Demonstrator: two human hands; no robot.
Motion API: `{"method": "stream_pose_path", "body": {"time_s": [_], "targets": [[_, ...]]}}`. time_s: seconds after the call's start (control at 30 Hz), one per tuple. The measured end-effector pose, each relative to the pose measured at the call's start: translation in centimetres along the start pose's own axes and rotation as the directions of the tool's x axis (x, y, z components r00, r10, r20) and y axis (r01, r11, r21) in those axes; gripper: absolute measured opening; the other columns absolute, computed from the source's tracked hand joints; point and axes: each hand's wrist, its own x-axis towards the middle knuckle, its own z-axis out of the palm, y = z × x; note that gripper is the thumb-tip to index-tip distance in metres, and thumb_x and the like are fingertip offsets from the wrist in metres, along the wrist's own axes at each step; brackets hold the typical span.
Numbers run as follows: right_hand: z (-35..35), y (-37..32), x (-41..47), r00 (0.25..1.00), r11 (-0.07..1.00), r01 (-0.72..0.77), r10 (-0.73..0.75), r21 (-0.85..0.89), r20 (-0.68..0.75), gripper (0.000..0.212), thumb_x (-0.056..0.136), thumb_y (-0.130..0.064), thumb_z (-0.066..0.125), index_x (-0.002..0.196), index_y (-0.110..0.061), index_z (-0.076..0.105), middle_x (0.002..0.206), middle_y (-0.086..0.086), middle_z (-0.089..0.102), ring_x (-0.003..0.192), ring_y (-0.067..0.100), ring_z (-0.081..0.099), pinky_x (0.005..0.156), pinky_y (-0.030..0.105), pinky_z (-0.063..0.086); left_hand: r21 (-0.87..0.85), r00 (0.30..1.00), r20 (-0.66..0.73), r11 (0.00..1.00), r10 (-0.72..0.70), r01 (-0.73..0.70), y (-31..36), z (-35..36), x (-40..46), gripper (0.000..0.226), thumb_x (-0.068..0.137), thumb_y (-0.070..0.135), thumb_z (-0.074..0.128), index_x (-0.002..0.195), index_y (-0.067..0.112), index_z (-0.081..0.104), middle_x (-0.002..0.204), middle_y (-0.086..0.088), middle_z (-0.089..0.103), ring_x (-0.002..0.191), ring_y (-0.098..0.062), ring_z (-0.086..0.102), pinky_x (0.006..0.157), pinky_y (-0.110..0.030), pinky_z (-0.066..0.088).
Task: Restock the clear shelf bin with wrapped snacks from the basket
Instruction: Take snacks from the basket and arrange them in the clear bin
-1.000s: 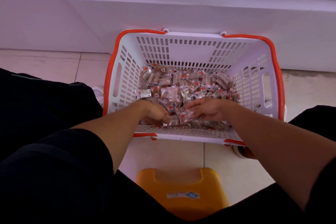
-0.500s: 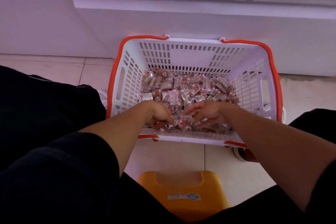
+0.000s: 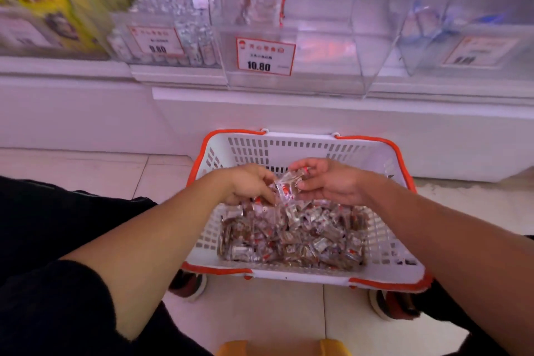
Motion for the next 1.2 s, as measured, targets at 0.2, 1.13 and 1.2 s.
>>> {"method": "stream_pose_path", "body": {"time_s": [0.2, 1.13, 1.2], "targets": [[2.2, -7.8, -6.4, 0.987, 0.986, 0.162, -0.162, -0.033, 0.014, 0.042, 0.085, 0.016, 0.058, 0.125, 0.002, 0.058, 0.106, 0.021, 0.066, 0.092, 0.024, 0.071, 0.079, 0.029, 0.06, 0.041, 0.977, -0.088, 0.981, 0.192, -0.189, 6.9, -4.3, -7.3, 0.064, 0.082, -0.022, 0.062, 0.138, 0.005, 0.051, 0.127, -0.013, 0.062, 0.113, -0.018, 0.062, 0.087, -0.026, 0.054], [7.9, -11.7, -11.5, 0.573, 0.559, 0.615, -0.801, -0.556, -0.173, 0.054, 0.081, 0.01, 0.071, 0.123, -0.022, 0.056, 0.107, -0.008, 0.067, 0.097, 0.014, 0.069, 0.084, 0.026, 0.058, -0.436, 0.797, -0.421, 0.673, 0.433, -0.597, 13.5, 0.3, -11.5, 0.061, 0.098, 0.062, 0.026, 0.091, 0.013, 0.061, 0.082, -0.01, 0.068, 0.069, -0.02, 0.061, 0.061, -0.034, 0.048], [8.0, -11.8, -11.3, 0.563, 0.545, 0.612, -0.809, -0.573, -0.168, 0.054, 0.079, 0.009, 0.073, 0.12, -0.022, 0.057, 0.105, -0.009, 0.066, 0.095, 0.015, 0.07, 0.083, 0.028, 0.058, -0.496, 0.785, -0.465, 0.615, 0.409, -0.613, 14.0, 0.3, -11.6, 0.06, 0.097, 0.063, 0.026, 0.1, 0.011, 0.056, 0.093, -0.013, 0.067, 0.079, -0.025, 0.064, 0.073, -0.041, 0.051]]}}
